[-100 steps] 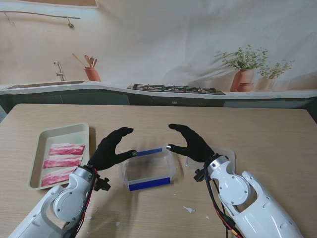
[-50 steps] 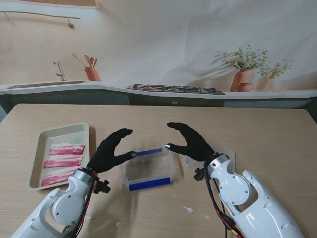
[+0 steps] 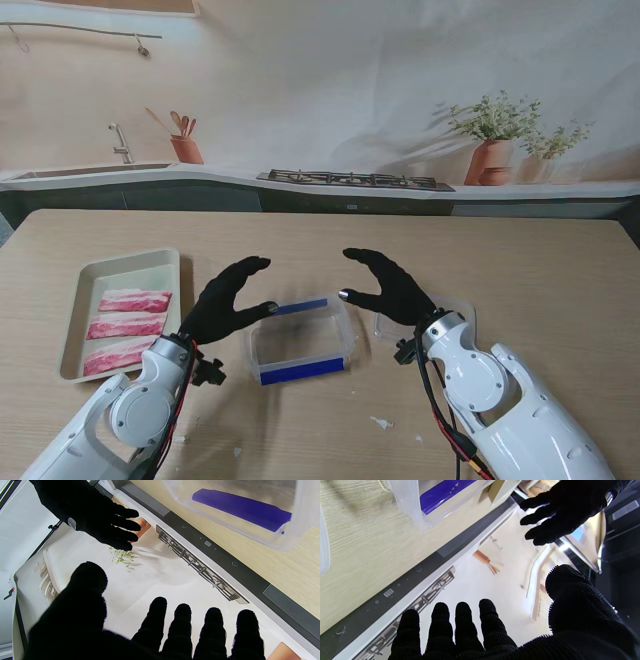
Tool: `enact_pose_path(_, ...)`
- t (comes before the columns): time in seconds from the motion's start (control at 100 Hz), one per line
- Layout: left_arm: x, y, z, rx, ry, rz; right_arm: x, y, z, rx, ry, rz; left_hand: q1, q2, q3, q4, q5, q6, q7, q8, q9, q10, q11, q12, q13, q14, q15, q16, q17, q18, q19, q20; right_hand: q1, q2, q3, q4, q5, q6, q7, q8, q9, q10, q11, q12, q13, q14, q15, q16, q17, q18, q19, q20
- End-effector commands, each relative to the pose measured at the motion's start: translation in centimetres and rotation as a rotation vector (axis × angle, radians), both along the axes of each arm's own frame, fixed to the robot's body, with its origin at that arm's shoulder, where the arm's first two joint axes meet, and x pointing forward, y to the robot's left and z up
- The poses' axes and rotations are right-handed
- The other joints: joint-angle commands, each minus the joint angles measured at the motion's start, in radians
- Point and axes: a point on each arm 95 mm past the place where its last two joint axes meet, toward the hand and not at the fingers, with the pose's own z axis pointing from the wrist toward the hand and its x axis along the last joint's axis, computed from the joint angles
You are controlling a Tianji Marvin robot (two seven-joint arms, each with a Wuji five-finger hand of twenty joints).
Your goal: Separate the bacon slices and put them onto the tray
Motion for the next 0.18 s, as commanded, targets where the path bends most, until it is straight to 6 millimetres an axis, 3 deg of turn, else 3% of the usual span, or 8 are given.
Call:
enact_pose_path(0.0, -0.25, -0.3, -0.15, -0.006, 0.015, -0.014, -0.45, 0.49, 0.14, -0.005, -0.005, 0.02, -0.022, 0.001, 0.015, 0.013, 0.003, 0.004, -0.012, -0.006, -0.012, 0.016, 0.008, 0.01, -0.037, -0.01, -0.02, 0.01, -0.01, -0.004, -0.021, 0.02, 0.008, 0.021, 0.01, 0.029, -0.002, -0.031, 0.006, -0.014, -0.004, -0.015, 0.021, 0.005, -0.018, -0.002, 0.004, 0.005, -0.009, -0.011, 0.009, 0.019)
enact_pose_path(0.17, -0.43, -0.11, -0.12, -0.004, 0.01, -0.011, -0.41, 0.52, 0.27, -0.003, -0.004, 0.023, -0.022, 0.001, 0.015, 0.013, 0.004, 0.005, -0.011, -0.005, -0.011, 0.018, 0.009, 0.011, -0.036, -0.009, -0.02, 0.01, -0.009, -0.004, -0.021, 0.021, 0.009, 0.022, 0.01, 0.03, -0.002, -0.03, 0.006, -0.015, -0.006, -0.014, 0.024, 0.006, -0.019, -0.001, 0.004, 0.005, -0.007, -0.013, 0.01, 0.019)
